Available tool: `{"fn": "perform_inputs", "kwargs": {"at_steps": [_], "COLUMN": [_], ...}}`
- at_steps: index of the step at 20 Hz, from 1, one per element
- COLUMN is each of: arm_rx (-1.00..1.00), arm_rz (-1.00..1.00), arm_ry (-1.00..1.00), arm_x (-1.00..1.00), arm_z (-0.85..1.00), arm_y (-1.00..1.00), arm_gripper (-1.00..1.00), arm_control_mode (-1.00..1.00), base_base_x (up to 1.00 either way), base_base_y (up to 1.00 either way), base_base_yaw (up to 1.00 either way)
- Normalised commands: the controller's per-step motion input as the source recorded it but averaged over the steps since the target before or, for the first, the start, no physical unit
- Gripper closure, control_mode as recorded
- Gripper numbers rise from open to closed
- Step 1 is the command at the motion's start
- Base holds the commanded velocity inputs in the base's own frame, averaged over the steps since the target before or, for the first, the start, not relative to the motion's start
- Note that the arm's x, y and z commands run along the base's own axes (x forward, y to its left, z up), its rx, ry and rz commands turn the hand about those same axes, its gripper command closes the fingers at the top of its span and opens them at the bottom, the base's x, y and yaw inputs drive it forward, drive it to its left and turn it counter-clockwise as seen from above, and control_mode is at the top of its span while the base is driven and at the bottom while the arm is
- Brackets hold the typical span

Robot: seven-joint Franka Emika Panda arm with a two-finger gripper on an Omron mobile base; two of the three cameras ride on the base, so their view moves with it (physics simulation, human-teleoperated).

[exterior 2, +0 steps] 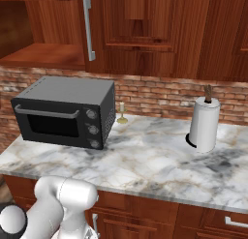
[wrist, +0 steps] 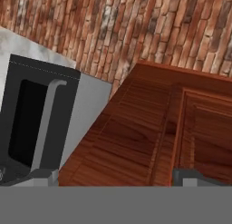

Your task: Close all open cabinet doors.

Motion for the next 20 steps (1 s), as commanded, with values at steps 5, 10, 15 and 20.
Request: {"fn": "perform_inputs", "kwargs": {"at_steps": [5,10,15,20], "arm_rx": [-0.02,-0.02,0.00,0.00], "arm_rz": [0.00,0.00,0.00,0.00], "arm_ry": [-0.01,0.00,0.00,0.00], "arm_x": [0.30,0.45,0.54,0.56], "arm_z": [-0.25,-0.17,-0.05,-0.02], "arm_y": [-0.44,-0.37,-0.47,-0.48], "arm_gripper": [-1.00,-1.00,-1.00,-1.00], "arm_control_mode": [-1.00,-1.00,-1.00,-1.00], "base_base_x": [0.00,0.00,0.00,0.00], "base_base_y": [0.00,0.00,0.00,0.00], "base_base_yaw": [0.00,0.00,0.00,0.00]}}
